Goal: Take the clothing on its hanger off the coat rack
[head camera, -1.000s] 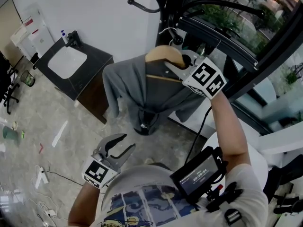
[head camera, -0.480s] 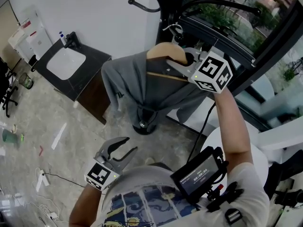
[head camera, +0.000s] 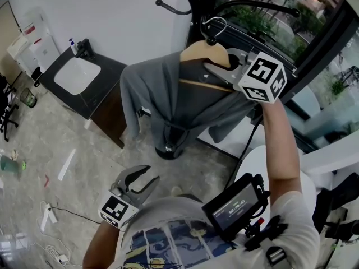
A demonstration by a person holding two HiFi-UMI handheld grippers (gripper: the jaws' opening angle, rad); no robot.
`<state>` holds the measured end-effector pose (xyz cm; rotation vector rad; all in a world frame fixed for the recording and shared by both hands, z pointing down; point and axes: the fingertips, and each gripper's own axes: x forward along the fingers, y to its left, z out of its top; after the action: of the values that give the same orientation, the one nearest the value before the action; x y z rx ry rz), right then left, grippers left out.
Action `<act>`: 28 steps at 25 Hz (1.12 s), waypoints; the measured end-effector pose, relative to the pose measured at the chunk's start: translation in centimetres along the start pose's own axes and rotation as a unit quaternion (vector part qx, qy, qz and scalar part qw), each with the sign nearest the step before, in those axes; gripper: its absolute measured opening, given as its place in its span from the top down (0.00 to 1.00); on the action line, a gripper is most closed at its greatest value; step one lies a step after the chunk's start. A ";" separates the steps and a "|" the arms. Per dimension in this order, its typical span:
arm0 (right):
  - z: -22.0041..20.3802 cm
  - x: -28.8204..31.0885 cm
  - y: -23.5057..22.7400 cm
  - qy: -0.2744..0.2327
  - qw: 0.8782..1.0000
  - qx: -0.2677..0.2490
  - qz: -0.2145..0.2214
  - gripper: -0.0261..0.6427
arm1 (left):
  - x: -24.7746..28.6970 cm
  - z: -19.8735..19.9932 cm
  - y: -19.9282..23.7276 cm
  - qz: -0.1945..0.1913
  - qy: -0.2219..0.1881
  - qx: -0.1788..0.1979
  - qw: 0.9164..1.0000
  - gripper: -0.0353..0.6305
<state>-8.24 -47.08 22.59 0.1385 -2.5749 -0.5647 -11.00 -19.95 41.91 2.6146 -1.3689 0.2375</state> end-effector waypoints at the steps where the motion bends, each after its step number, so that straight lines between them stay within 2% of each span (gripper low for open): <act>1: 0.1 -0.2 0.3 0.002 1.000 0.000 0.000 0.95 | -0.3 -0.1 -0.1 -0.002 0.000 0.000 1.000 0.71; 11: 0.6 -2.5 5.1 0.023 1.000 0.006 -0.011 0.96 | -3.4 -1.2 -2.4 -0.030 0.006 -0.005 1.000 0.71; 16: 1.0 -3.7 9.2 0.026 0.999 0.011 -0.016 0.95 | -5.6 -1.5 -3.4 -0.036 -0.008 0.006 0.999 0.71; 24: 2.3 -5.7 16.9 0.018 0.999 0.031 -0.034 0.95 | -9.6 -2.0 -5.0 -0.060 -0.017 -0.003 0.998 0.72; 28: 3.1 -6.8 21.5 0.017 0.998 0.036 -0.042 0.96 | -12.3 -1.3 -4.8 -0.062 -0.033 -0.034 0.997 0.72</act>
<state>-3.75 -25.00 26.06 0.2808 -2.5663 -0.4957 -14.03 -7.15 39.97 2.6599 -1.2047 0.0858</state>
